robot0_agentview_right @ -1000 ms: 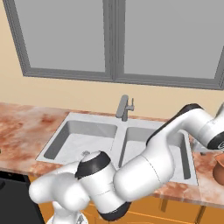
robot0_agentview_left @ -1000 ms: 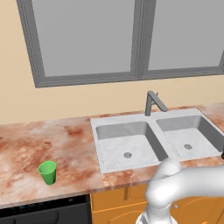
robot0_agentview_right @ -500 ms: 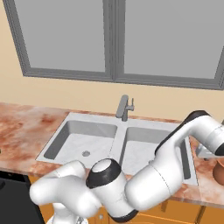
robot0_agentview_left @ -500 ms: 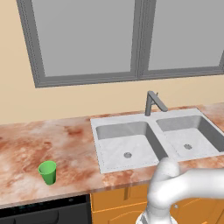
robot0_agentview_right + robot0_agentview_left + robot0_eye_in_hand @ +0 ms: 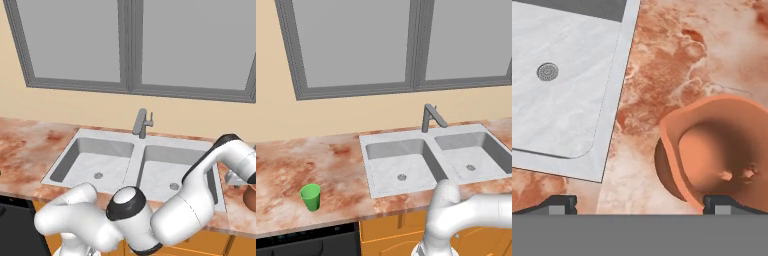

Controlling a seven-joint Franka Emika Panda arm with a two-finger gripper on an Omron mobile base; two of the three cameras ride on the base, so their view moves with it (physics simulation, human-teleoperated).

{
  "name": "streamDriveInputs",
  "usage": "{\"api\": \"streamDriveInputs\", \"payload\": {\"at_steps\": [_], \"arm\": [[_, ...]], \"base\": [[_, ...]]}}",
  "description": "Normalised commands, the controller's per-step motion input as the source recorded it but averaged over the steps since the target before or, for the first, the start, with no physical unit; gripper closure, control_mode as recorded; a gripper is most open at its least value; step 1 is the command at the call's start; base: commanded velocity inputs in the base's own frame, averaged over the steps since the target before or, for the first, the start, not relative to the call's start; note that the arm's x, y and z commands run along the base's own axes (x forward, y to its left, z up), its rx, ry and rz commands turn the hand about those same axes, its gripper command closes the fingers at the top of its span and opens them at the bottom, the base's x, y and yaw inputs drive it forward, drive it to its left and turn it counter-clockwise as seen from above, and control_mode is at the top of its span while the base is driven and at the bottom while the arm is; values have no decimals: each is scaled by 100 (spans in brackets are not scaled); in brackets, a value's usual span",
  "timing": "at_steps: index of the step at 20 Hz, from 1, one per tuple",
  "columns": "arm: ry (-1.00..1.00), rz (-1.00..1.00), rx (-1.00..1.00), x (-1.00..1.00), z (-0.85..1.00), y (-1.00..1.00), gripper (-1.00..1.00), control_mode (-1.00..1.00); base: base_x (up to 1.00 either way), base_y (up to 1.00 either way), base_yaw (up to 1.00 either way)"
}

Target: Place the jug in the left basin and the cup in the right basin of the sink.

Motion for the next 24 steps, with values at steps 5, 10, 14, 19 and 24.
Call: {"api": "streamDriveInputs", "payload": {"at_steps": [5,10,14,19,24], "arm": [[0,0,0,19,-10,-15,-100,-100],[0,0,0,22,-5,-24,-100,-100],[0,0,0,22,-6,-24,-100,-100],[0,0,0,17,-8,-21,-100,-100],[0,0,0,3,-17,-11,-100,-100]], "base": [[0,0,0],[0,0,0],[0,0,0],[0,0,0],[0,0,0]]}}
